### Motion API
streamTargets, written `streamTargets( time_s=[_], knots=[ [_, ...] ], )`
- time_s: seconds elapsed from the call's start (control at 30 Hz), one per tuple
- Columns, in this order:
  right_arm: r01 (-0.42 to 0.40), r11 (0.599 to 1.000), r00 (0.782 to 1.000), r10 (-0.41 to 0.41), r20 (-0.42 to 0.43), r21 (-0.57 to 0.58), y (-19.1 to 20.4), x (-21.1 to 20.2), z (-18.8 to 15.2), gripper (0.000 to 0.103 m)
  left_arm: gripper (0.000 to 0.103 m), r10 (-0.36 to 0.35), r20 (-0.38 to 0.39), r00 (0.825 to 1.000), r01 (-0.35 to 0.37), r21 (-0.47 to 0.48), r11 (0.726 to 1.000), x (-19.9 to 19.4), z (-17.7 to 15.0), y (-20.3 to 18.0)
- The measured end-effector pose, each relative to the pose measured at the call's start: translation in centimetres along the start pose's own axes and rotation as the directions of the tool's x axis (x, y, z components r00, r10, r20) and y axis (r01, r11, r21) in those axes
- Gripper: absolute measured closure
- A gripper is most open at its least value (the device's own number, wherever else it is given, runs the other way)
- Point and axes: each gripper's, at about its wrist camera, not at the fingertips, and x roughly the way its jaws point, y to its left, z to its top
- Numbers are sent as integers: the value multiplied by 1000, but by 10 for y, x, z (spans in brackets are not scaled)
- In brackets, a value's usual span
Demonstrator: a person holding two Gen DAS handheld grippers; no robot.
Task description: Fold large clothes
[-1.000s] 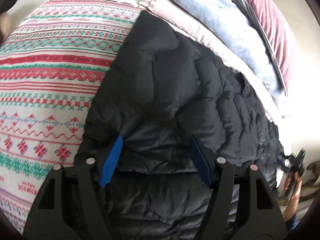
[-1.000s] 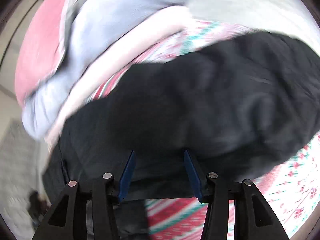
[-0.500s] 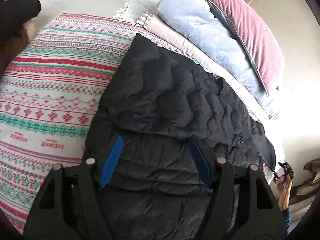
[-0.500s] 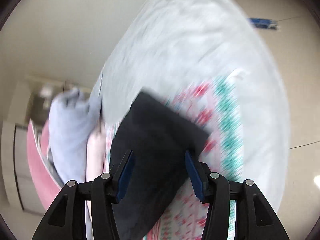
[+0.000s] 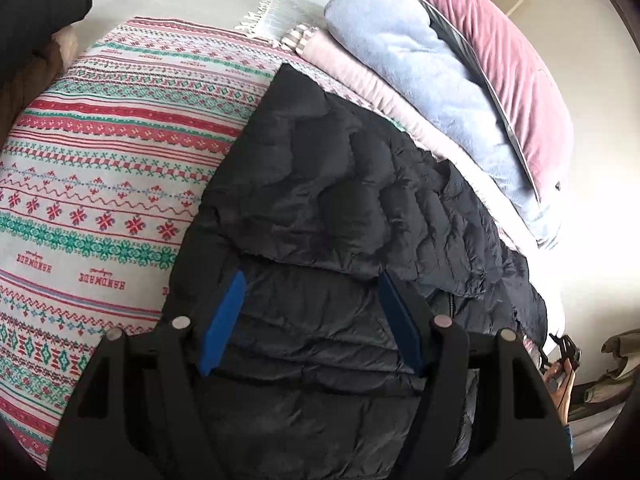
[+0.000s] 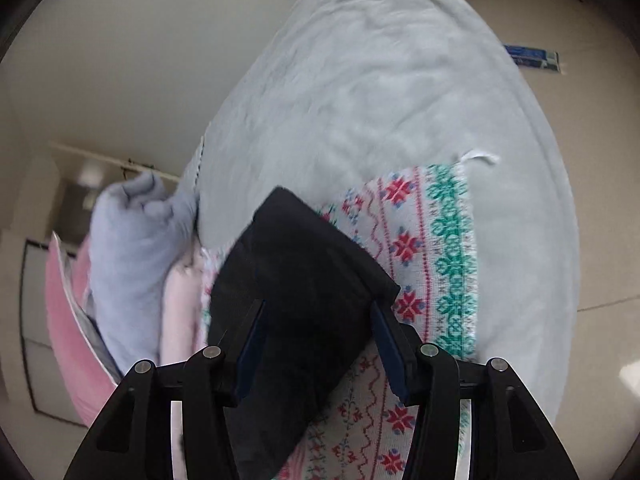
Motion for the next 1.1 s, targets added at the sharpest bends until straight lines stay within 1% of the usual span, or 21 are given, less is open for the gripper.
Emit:
streamTargets(
  time_s=[0.03, 0.07, 0.17, 0.23, 0.3, 0.37, 0.43, 0.47, 0.53, 0.57, 0.6, 0.63, 0.67, 0.7, 0.77, 0.8, 0.93, 1.0, 1.03, 1.07, 1.1],
  knots=[
    [4, 1000, 1000, -4, 12, 4, -2, -1, 1, 68, 33, 0, -3, 1000, 0, 4, 1000, 1, -1, -1],
    [11, 1000, 1000, -11, 20, 18, -1, -1, 3, 95, 33, 0, -4, 1000, 0, 7, 1000, 1, -2, -2],
    [5, 1000, 998, -6, 55, 13, 2, -5, 2, 97, 33, -6, 1, 1000, 6, 6, 1000, -1, -1, -2],
    [-15, 999, 993, 18, 113, -28, 15, -19, 3, 98, 33, -4, 2, 1000, 4, -1, 1000, -1, 0, 0],
    [-70, 994, 985, 83, 153, -84, 37, -34, 4, 98, 33, -7, 0, 1000, 7, -10, 1000, -1, 0, 2],
    [-122, 983, 984, 138, 115, -135, 56, -36, -1, 98, 33, -10, -3, 1000, 10, -12, 1000, 0, 0, 2],
    [-145, 982, 989, 144, -11, -117, 60, -20, -13, 97, 33, -12, -6, 1000, 12, -8, 1000, 0, -1, 1],
    [-157, 985, 982, 149, -115, -70, 56, -5, -22, 96, 33, -13, -7, 1000, 13, -6, 1000, 0, -1, 0],
    [-140, 990, 949, 141, -282, 22, 40, 17, -38, 92, 33, -15, -9, 1000, 15, -5, 1000, 0, -1, 0],
    [-90, 995, 931, 101, -350, 48, 36, 28, -47, 86, 33, -16, -9, 1000, 16, -6, 1000, 0, -1, -1],
    [-52, 998, 922, 65, -381, 44, 34, 33, -53, 85, 33, -18, -10, 1000, 18, -7, 1000, 0, -1, 0],
    [-40, 998, 921, 55, -386, 46, 34, 35, -55, 84, 33, -19, -11, 1000, 19, -6, 1000, 0, -2, -1],
    [-43, 997, 926, 66, -371, 71, 32, 35, -56, 83, 33, -20, -11, 1000, 20, -5, 1000, -1, -1, -1],
    [-54, 994, 936, 85, -341, 99, 29, 33, -54, 82, 33, -20, -10, 1000, 20, -4, 1000, -1, -1, -1],
    [-73, 990, 959, 103, -263, 119, 28, 31, -50, 74, 33, -22, -13, 1000, 22, -3, 1000, 0, -2, -1],
    [-81, 990, 964, 108, -243, 119, 27, 33, -49, 74, 33, -25, -17, 1000, 25, -2, 1000, 0, -2, -1],
    [-71, 974, 959, 126, -253, 216, 16, 32, -54, 74, 33, -32, -21, 999, 32, 4, 999, -1, -3, -1],
    [-23, 982, 962, 73, -261, 189, 20, 23, -51, 73, 33, -33, -17, 999, 33, 3, 999, -1, -2, -1],
    [-6, 987, 972, 43, -232, 160, 20, 16, -47, 71, 33, -34, -18, 999, 34, 0, 999, -1, -2, 0],
    [28, 992, 982, -4, -187, 122, 21, 11, -41, 62, 33, -35, -20, 999, 35, -2, 999, 0, -2, 1],
    [68, 995, 990, -57, -131, 79, 21, 4, -35, 59, 33, -34, -23, 999, 34, -2, 999, 0, -3, 1]
  ],
)
